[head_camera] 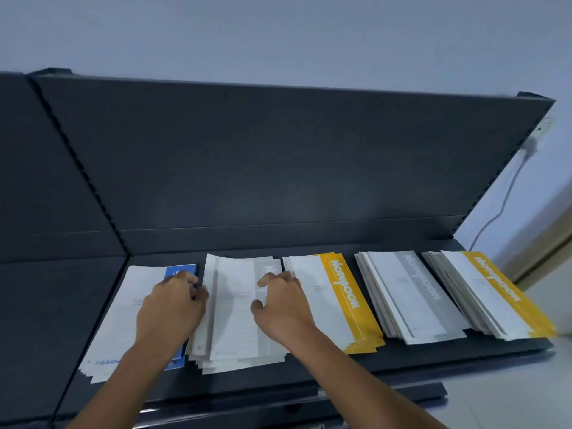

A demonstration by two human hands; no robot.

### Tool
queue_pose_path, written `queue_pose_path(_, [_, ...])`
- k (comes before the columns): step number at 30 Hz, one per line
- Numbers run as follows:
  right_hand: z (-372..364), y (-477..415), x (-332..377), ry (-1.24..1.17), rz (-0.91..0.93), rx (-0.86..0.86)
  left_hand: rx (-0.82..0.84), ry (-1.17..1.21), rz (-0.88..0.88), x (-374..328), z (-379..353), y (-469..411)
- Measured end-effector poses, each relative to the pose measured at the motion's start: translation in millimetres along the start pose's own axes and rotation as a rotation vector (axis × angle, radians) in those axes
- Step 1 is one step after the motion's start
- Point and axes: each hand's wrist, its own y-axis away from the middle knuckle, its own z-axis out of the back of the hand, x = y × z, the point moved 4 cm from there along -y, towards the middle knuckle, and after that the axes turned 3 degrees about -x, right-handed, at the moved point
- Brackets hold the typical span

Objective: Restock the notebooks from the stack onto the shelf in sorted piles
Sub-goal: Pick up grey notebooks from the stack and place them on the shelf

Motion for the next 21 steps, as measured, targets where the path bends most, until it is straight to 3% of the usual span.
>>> queue_pose_path(15, [-63,0,112,-0.08,0.089,0.013,-0.06,0.01,0.028,113,62,-29])
queue_pose_path(21, [-113,-10,143,-0.016,-0.034,0.08,0.07,-0.001,0.062,161,57,-48])
